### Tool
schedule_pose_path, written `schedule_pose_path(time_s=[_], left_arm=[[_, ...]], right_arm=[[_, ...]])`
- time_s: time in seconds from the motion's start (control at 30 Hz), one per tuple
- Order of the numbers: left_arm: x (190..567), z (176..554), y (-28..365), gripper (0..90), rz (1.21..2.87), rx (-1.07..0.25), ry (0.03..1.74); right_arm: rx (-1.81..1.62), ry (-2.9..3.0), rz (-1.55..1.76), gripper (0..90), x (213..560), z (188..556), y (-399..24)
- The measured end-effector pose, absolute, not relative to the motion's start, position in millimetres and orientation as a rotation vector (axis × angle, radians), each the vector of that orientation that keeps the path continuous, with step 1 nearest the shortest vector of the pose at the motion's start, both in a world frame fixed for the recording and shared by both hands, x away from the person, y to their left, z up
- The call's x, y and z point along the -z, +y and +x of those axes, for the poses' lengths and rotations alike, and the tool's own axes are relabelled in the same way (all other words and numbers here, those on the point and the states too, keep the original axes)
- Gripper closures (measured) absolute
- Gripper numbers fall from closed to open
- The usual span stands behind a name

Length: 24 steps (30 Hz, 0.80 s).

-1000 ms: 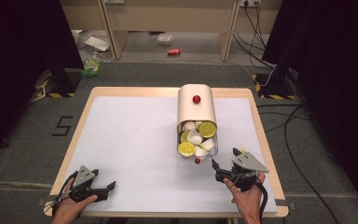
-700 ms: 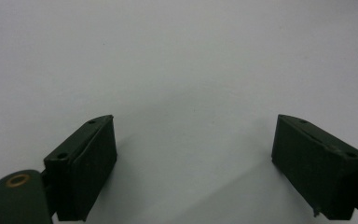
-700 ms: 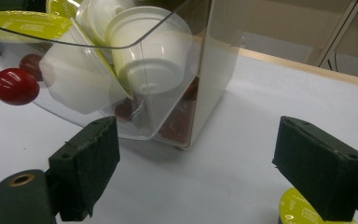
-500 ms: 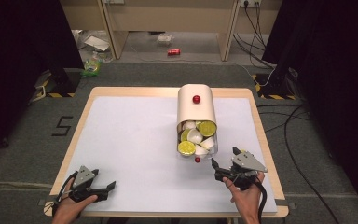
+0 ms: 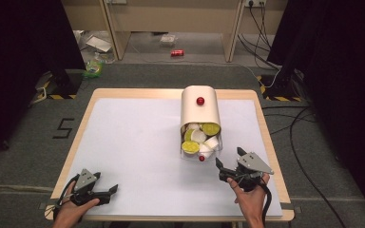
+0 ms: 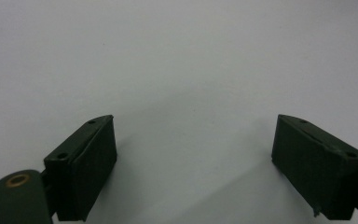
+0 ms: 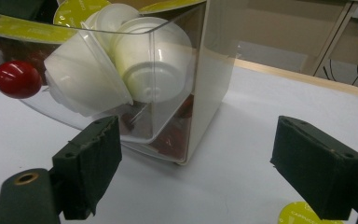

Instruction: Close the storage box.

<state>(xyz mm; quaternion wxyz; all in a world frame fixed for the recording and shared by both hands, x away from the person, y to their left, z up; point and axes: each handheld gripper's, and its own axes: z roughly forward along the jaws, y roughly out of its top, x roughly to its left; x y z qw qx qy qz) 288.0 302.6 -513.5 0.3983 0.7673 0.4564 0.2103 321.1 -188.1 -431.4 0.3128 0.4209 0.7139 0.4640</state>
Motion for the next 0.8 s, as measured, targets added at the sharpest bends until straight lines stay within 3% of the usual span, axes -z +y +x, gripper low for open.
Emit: schedule_pose_path(time_s=[0.8], left_arm=[[513.5,288.1,302.6,13.0,1.943,-0.532,1.156]], right_arm=[[-1.218,1.877,1.121,14.9,430.9,340.3,-186.6]])
